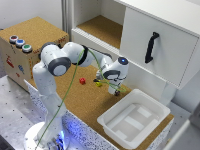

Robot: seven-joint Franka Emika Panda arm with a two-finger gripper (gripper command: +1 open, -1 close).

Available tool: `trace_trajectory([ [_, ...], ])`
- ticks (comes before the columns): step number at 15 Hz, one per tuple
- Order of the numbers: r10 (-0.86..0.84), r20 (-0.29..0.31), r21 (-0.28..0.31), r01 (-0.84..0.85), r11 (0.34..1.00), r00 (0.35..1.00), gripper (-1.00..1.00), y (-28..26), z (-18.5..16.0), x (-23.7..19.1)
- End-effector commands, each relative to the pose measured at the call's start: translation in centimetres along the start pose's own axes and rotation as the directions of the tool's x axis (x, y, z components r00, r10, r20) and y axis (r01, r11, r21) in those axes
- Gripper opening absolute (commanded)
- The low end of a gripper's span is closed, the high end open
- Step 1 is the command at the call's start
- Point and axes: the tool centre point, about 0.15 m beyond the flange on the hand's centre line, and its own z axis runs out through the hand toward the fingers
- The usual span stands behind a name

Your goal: Pick up the yellow block

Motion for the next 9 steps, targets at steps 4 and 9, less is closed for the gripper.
trace_trajectory([
  [4,-0.533,0.036,-0.018,0.534,0.845,0.845,1.00,0.8,-5.1,-2.9],
  [9,-0.925,0.127,-0.183,0.925,0.334,0.359,1.00,2.6,-6.9,-9.4],
])
